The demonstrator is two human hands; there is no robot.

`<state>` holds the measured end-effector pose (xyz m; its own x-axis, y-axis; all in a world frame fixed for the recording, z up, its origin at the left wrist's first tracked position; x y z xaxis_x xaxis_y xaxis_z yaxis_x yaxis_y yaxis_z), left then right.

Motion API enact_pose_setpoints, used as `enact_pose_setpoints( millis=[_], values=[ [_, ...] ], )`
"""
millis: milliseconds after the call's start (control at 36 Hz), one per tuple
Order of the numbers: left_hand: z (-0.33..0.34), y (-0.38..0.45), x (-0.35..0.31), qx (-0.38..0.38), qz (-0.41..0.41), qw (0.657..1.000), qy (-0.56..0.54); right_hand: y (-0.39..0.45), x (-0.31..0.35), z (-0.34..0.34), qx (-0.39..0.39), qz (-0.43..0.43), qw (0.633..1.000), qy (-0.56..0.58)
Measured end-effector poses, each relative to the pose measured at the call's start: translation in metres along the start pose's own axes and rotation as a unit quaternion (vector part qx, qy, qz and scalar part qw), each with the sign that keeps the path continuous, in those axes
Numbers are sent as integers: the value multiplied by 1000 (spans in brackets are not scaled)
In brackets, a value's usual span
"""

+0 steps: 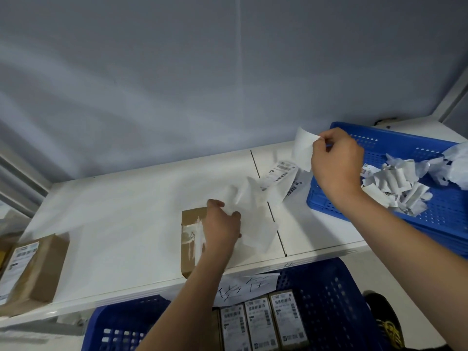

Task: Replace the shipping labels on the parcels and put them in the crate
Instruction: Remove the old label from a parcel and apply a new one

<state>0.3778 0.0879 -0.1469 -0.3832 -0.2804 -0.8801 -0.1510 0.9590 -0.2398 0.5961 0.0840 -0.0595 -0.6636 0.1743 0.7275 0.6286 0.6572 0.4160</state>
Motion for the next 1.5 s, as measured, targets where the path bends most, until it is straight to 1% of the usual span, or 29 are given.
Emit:
enact_pose_setpoints(
  millis=[139, 222, 278, 389, 444, 500, 556, 667, 750, 833, 1000, 1111, 1278, 1444, 1500],
  values=[
    [24, -8, -1, 75, 50, 991, 99, -3, 2, -2, 5, -2, 1000, 5],
    [33, -11, -11, 106, 68, 984, 128, -8, 6, -2, 13, -10, 1000, 12],
    [34, -12, -18, 107, 72, 982, 140, -13, 8, -3, 23, -17, 999, 15],
    [25, -18, -30, 78, 104, 982, 134, -30, 15, -5, 53, -35, 998, 25],
    [17, -23, -37, 81, 108, 986, 97, -41, 20, -6, 66, -47, 996, 29],
    [7, -27, -44, 103, 80, 991, 6, -53, 27, -3, 78, -62, 995, 31],
    [-6, -32, -55, 114, 39, 989, -92, -65, 35, 1, 93, -68, 993, 33],
    [-33, -40, -71, 127, -11, 963, -237, -90, 50, 7, 112, -93, 988, 53],
    [-52, -48, -73, 154, -50, 945, -285, -107, 61, 8, 128, -134, 981, 63],
    [-74, -54, -66, 162, -71, 940, -292, -123, 71, 8, 148, -182, 970, 55],
    [-121, -66, -42, 149, -102, 935, -305, -161, 86, 14, 213, -276, 936, 38],
    [-150, -74, -20, 141, -114, 938, -296, -183, 96, 21, 237, -319, 917, 25],
    [-180, -79, 5, 108, -86, 959, -246, -207, 104, 27, 277, -338, 899, 39],
    [-177, -70, 17, 82, -68, 979, -174, -208, 94, 35, 337, -303, 891, 15],
    [-176, -62, 18, 88, -67, 981, -159, -206, 89, 36, 349, -283, 893, 13]
  ],
)
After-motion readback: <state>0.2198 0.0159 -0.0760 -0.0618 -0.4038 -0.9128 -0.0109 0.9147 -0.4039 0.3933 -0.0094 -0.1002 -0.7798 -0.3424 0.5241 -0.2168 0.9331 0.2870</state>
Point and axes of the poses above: each hand's wrist, its own y-axis towards the middle knuckle, its own z-axis out of the palm, x = y × z, the point moved 1 cm from there along y, towards the middle knuckle, and after that the axes turned 4 degrees about -y, right-handed, at the moved point
